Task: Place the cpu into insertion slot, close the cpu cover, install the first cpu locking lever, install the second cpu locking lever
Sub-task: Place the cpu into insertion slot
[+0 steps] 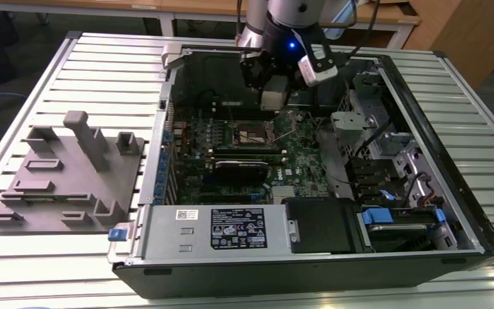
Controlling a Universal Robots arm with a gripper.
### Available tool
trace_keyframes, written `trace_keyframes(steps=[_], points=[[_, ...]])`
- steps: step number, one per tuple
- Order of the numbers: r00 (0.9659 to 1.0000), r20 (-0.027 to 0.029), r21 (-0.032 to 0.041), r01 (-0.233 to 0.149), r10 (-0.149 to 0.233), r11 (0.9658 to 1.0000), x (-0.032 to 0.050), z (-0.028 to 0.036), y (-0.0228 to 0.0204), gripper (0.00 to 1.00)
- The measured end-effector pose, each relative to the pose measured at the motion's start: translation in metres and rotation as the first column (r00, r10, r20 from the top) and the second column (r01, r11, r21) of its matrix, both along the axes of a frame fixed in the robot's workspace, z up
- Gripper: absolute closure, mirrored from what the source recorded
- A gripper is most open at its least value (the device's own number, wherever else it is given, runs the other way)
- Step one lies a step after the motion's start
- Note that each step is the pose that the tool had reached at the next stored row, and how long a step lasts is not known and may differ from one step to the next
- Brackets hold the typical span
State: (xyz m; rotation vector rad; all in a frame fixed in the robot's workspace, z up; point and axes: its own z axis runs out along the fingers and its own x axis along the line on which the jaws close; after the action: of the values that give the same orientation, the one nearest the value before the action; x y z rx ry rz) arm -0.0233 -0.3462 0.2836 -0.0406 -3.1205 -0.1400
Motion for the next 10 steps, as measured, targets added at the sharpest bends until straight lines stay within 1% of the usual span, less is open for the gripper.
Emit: trace_keyframes(steps=[10], points=[[1.0000, 0.0000, -0.0001, 0.000, 0.000, 1.0000, -0.0064, -0.0035, 0.0000, 0.46]])
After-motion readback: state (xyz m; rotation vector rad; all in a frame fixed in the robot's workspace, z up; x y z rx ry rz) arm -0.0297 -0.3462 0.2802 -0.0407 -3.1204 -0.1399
